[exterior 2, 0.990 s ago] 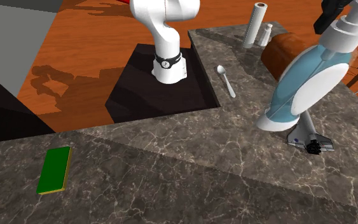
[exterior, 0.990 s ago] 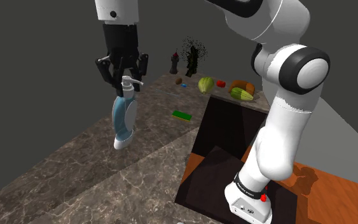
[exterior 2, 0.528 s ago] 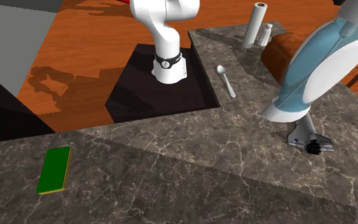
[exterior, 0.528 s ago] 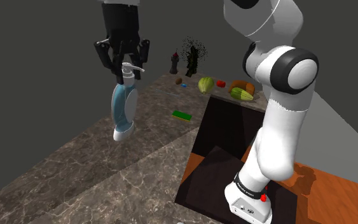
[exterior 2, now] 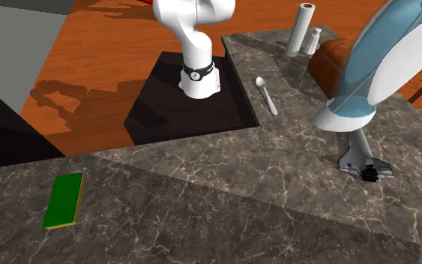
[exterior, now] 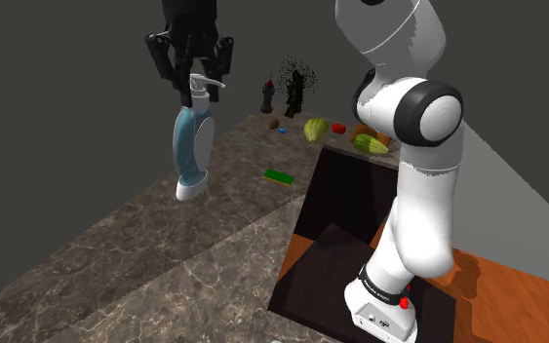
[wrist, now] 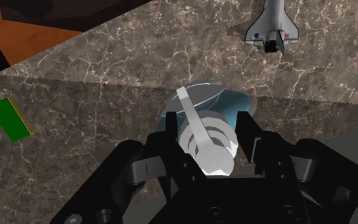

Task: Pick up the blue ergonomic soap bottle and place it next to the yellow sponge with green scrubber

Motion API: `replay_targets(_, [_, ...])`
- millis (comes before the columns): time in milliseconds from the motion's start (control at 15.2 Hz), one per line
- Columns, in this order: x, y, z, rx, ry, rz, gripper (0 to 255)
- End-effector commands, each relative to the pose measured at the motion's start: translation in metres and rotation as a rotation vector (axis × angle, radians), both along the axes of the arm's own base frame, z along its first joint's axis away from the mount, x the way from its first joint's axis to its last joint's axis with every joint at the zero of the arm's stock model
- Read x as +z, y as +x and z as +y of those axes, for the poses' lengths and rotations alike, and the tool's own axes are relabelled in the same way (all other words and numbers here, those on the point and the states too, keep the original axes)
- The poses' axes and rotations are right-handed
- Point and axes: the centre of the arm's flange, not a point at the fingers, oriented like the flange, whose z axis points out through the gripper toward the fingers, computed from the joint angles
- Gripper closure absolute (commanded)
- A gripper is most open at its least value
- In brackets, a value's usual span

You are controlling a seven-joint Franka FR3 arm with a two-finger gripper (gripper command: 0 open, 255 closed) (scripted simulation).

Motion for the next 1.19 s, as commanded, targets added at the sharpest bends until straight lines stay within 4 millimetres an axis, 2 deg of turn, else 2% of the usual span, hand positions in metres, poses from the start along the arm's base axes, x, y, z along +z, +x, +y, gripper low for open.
replay_targets(0, [0.003, 0.005, -0.02, 0.0, 0.001, 0.0, 255])
replay_targets(1122, [0.004, 0.055, -0.239, 0.0, 0.001, 0.0, 255])
